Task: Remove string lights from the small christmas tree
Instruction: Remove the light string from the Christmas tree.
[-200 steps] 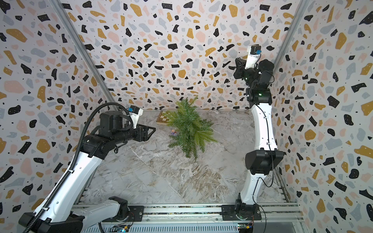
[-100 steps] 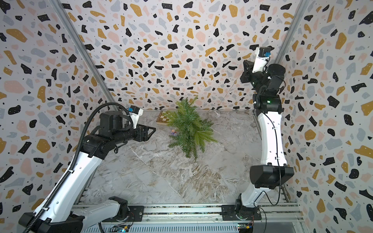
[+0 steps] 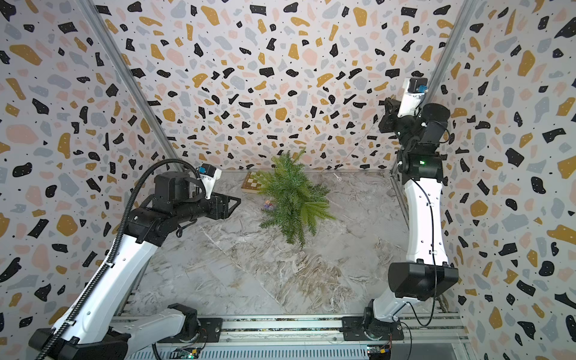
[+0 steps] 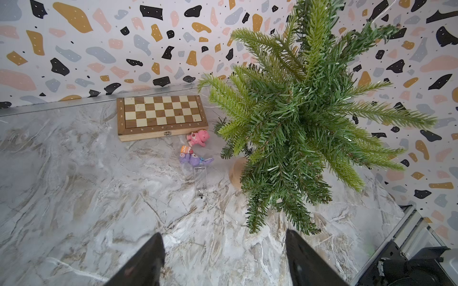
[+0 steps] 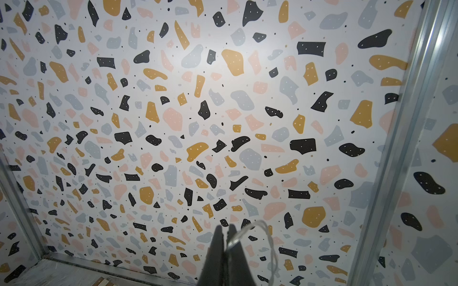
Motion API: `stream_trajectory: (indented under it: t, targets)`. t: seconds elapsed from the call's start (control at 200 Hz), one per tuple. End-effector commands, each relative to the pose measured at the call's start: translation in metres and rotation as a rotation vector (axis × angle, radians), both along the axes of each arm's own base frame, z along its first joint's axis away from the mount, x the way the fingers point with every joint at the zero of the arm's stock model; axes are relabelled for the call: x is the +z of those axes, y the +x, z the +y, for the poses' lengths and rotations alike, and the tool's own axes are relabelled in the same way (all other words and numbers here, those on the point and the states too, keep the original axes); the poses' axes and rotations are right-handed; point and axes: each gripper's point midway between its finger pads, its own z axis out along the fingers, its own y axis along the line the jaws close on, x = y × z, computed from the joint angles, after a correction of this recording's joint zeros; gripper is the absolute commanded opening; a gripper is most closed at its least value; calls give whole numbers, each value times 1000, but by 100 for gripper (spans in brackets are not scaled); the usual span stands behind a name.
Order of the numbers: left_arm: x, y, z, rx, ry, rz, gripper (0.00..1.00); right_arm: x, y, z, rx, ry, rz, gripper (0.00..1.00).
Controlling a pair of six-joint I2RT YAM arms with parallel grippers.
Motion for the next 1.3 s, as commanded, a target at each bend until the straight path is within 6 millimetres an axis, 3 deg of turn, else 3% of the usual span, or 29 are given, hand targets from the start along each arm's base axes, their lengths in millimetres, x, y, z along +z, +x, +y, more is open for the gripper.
stream_trajectory:
  t: [0.0,0.225,0.386,0.486,0.606,0.776,0.986,1.157,1.297]
  targets:
    - [4,-4,-1,-13,-9,-16,76,38,-31,4,13,4,-87,0]
    - [3,-7,0,-16,-12,-19,76,33,-36,1,-2,16,-64,0]
    - [1,-7,-2,-25,-16,-15,76,4,-35,-13,-74,41,10,0]
    - [-1,-6,-3,-27,-19,-11,76,-37,-35,-15,-69,93,80,0]
    - [-5,-5,-5,-33,-21,1,76,-113,-23,-17,-74,149,217,0]
    - [-6,-6,-5,-36,-20,11,76,-207,-10,-55,-245,195,390,0]
    - [-12,-2,-7,-36,-19,34,76,-289,2,-110,-378,288,538,0]
    - [-15,2,-8,-35,-13,53,76,-346,15,-108,-350,336,646,0]
    - [-16,4,-10,-38,-16,65,76,-370,36,-102,-299,377,685,0]
